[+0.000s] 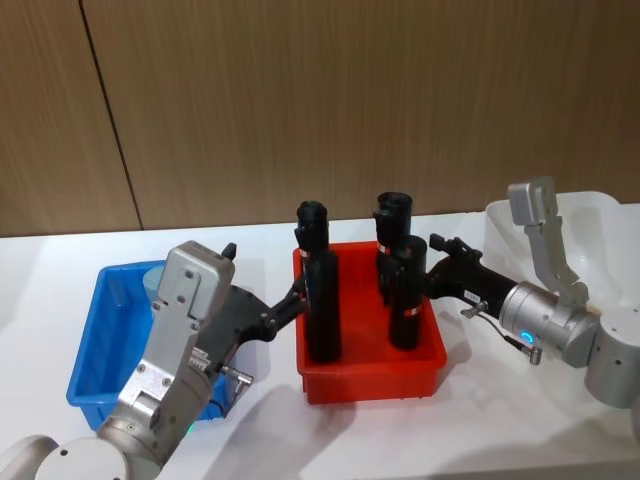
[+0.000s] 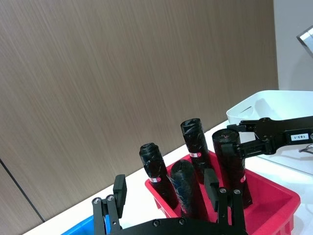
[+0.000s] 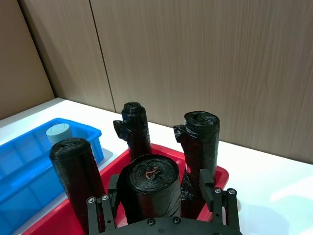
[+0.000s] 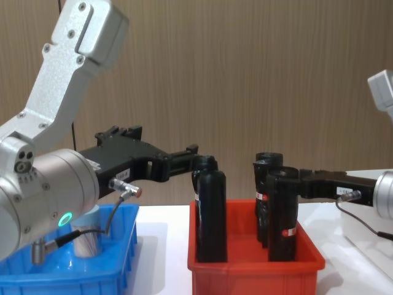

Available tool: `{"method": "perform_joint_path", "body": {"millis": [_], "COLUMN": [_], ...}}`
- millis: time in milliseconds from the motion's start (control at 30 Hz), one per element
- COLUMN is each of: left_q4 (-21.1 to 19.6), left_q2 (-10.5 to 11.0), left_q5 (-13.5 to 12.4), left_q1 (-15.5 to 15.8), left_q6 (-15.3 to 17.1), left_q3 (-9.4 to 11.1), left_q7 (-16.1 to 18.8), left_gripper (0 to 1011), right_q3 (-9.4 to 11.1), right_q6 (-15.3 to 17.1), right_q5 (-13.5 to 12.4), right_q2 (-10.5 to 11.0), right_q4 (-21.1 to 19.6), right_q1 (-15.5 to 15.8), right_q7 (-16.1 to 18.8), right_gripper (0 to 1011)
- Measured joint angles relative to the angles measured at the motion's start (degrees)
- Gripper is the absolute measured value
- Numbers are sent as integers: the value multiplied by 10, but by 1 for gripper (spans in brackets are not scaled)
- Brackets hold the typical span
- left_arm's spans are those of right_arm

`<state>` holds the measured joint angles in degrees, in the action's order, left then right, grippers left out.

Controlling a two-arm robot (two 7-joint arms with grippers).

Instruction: Pick the cotton swabs from the blue box and place them into the white box.

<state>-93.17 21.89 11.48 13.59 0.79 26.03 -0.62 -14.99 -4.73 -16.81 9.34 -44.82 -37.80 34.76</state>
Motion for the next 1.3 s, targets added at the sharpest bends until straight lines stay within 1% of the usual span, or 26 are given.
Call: {"method": "perform_joint_path", "body": {"millis": [133,200,233,400,533,567,633,667,700,767,800,867,900,933,1000,1067,1167,1300], "left_q4": [0,0,0,0,0,0,0,0,0,0,0,0,0,0,0,0,0,0], "left_q2": [0,0,0,0,0,0,0,0,0,0,0,0,0,0,0,0,0,0], "left_q5": [0,0,0,0,0,0,0,0,0,0,0,0,0,0,0,0,0,0], "left_q1": [0,0,0,0,0,0,0,0,0,0,0,0,0,0,0,0,0,0], "left_q6": [0,0,0,0,0,0,0,0,0,0,0,0,0,0,0,0,0,0], "left_q3": [0,0,0,0,0,0,0,0,0,0,0,0,0,0,0,0,0,0], "left_q7": [0,0,0,0,0,0,0,0,0,0,0,0,0,0,0,0,0,0], "left_gripper": [1003,1003,1003,1003,1003,1003,1003,1003,1003,1003,1003,1003,1003,1003,1003,1003,1003,1003], "right_q3": [-2,-4,-4,-9,-12,-13,-15,-15,-16,-16,-17,-17,-17,-17,-18,-18,-17,-16], "right_q6": [-6,-13,-13,-25,-37,-42,-49,-49,-55,-60,-65,-70,-74,-76,-81,-84,-87,-87], "right_q5": [4,6,6,13,16,18,19,19,20,21,22,22,23,23,23,24,24,23], "right_q2": [-3,-7,-7,-13,-19,-22,-26,-26,-28,-30,-33,-35,-36,-37,-39,-40,-41,-41], "right_q4": [18,36,36,71,100,112,131,131,142,153,166,175,184,190,200,205,209,197], "right_q1": [-9,-18,-18,-36,-51,-57,-67,-67,-73,-79,-86,-91,-96,-99,-105,-107,-110,-108], "right_q7": [1,3,3,4,4,4,4,4,4,4,4,4,4,4,4,5,5,6], "right_gripper": [1002,1002,1002,1002,972,930,907,884,835,801,765,708,649,649,569,538,517,488]}}
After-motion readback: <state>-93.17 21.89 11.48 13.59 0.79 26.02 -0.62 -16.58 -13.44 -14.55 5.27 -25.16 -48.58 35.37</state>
